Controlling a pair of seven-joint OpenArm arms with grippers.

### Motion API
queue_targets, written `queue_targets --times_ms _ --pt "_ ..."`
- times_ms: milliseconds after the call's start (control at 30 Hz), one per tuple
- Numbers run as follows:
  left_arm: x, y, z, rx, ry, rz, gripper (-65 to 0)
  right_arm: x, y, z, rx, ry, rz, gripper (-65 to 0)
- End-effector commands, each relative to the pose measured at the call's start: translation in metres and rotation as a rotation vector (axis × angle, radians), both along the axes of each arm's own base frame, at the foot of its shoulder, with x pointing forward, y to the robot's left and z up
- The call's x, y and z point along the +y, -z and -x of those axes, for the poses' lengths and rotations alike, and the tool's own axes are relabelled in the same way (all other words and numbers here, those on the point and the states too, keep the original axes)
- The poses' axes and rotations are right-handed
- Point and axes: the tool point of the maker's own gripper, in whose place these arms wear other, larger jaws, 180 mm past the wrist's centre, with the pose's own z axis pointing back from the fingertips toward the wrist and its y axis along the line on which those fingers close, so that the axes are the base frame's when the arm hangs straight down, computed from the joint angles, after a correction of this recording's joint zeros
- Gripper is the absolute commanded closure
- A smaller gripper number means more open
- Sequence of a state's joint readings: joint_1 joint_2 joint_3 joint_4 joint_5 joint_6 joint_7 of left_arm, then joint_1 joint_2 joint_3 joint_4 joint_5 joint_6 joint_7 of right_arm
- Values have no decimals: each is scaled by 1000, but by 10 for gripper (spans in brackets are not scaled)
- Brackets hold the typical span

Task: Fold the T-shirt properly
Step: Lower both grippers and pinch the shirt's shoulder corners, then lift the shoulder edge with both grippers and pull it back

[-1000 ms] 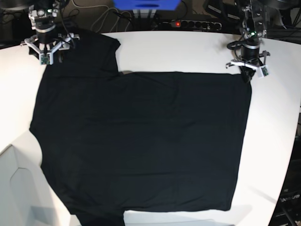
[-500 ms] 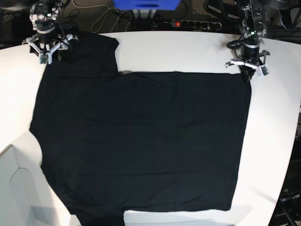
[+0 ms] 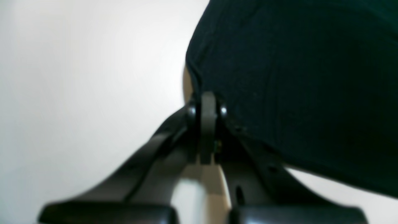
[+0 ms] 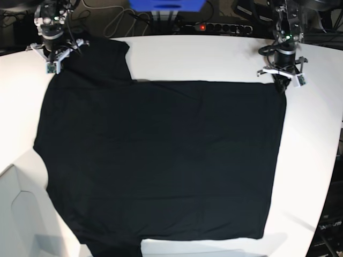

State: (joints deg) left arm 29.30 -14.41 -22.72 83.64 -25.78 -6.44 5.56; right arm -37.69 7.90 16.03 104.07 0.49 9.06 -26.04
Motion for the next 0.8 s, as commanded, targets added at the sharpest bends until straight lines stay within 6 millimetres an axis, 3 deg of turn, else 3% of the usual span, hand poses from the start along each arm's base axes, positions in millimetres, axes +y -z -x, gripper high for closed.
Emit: queue_targets --times_ms 0,167,233,333,467,533,667,767 --pt "-1 -3 6 11 11 -9 0 -2 -11 -3 -27 -19 17 0" --pt "-10 -29 -1 -44 49 -30 0 3 -39 -21 -108 -43 34 0" --pt "-12 -39 -2 -63 63 -41 0 -4 -54 -24 -145 -32 59 0" --pt "-2 -57 -2 -100 43 -72 0 -6 -71 -29 -188 -37 79 0" --pt "5 -76 -7 -143 33 -97 0 -18 -78 -30 -203 -19 107 0" --pt "9 -83 -8 -156 27 -113 0 -13 -77 -30 -189 -70 96 0" --pt "9 -82 -4 -149 27 -115 0 -7 -73 -23 -162 -124 64 0" --pt "9 -82 -5 -151 28 -112 0 -1 -77 -30 -195 -160 38 0"
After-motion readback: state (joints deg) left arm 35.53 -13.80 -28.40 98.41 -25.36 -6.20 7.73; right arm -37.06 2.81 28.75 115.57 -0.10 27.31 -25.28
